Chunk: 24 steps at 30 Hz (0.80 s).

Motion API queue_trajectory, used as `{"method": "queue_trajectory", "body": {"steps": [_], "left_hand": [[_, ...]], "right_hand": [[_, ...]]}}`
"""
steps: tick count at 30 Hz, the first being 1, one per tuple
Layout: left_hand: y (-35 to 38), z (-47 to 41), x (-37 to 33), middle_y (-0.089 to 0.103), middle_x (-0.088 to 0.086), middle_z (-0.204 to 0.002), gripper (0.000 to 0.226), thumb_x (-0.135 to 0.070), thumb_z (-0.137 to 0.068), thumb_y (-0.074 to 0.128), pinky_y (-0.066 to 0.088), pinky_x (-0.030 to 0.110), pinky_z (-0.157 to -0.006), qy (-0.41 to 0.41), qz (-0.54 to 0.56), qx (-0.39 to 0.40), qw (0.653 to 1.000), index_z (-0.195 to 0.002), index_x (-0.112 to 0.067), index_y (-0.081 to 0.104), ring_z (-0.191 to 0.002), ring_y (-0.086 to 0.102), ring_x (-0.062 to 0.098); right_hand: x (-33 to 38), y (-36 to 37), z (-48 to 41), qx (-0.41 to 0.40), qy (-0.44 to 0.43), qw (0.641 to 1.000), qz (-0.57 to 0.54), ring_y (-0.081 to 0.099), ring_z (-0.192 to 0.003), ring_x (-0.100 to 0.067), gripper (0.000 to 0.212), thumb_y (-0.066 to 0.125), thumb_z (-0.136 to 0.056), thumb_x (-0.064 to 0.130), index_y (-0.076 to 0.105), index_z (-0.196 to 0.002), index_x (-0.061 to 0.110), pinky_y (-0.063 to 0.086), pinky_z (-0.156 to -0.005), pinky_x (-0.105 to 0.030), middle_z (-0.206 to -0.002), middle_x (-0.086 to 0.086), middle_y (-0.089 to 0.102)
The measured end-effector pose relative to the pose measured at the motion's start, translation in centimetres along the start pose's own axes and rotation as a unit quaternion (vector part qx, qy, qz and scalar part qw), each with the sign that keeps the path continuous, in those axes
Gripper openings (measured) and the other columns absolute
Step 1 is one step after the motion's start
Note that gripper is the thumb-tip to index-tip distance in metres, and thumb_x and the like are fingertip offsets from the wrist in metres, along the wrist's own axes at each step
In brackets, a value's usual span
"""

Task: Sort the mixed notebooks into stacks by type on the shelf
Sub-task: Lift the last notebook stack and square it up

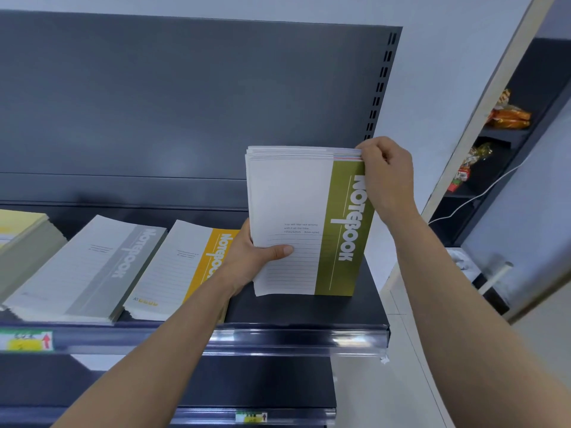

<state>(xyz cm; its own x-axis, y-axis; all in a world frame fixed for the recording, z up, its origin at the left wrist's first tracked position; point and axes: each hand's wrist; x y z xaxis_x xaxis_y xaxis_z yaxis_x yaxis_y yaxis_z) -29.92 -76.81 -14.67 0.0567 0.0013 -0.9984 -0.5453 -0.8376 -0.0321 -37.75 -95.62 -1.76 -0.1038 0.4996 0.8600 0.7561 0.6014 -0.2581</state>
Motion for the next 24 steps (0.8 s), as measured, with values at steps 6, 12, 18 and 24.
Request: {"method": "queue_trajectory", "body": {"steps": [6,12,18,24], "left_hand": [[0.5,-0.2,-1.3,0.068,-0.003,-0.11,0.062,-0.01,-0.065,0.083,0.055,0.027,-0.077,0.012,-0.001,-0.014,1.0,-0.119,-0.015,0.052,-0.101,0.064,0.017],[1.4,-2.3,-6.8,0.064,-0.011,-0.107,0.057,-0.02,-0.067,0.084,0.048,0.02,-0.07,0.054,-0.143,0.024,0.988,-0.114,-0.021,0.052,-0.096,0.061,0.004],[3.8,-5.2,-12.0,0.061,-0.004,-0.091,0.052,-0.04,-0.064,0.081,0.047,0.037,-0.07,0.159,-0.506,0.059,0.846,-0.097,-0.018,0.047,-0.084,0.056,0.021],[5.8,-6.0,-11.1,0.06,-0.003,-0.102,0.06,-0.046,-0.069,0.077,0.041,0.032,-0.067,0.153,-0.626,0.1,0.758,-0.113,-0.021,0.045,-0.088,0.053,0.021]], "right_hand": [[1.9,-1.7,-1.3,0.149,-0.106,0.892,0.413,0.043,-0.11,-0.021,0.064,0.041,-0.076,0.076,0.055,-0.104,0.021,0.027,-0.099,-0.045,-0.105,0.003,0.05],[1.6,-4.6,-1.5,0.179,-0.044,0.891,0.415,0.047,-0.113,-0.025,0.073,0.075,-0.069,0.043,0.038,-0.127,0.021,0.026,-0.108,-0.048,-0.118,-0.002,0.051],[-2.8,-5.9,-0.6,0.151,0.066,0.976,0.14,0.053,-0.097,-0.016,0.066,0.078,-0.071,0.018,0.038,-0.124,0.018,0.047,-0.07,-0.024,-0.112,0.005,0.053],[-10.2,-4.9,2.4,0.152,0.132,0.979,0.012,0.061,-0.106,-0.018,0.048,0.078,-0.071,0.013,0.058,-0.113,0.026,0.052,-0.088,-0.036,-0.11,0.005,0.066]]}}
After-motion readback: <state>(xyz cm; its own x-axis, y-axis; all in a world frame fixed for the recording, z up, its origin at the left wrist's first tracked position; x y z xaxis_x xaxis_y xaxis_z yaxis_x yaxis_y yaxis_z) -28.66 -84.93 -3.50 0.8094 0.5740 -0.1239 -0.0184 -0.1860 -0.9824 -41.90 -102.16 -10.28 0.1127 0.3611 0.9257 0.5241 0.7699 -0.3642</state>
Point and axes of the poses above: each hand's wrist, its own z-axis away from the middle knuckle, its own y-axis out of the palm, x = y × z
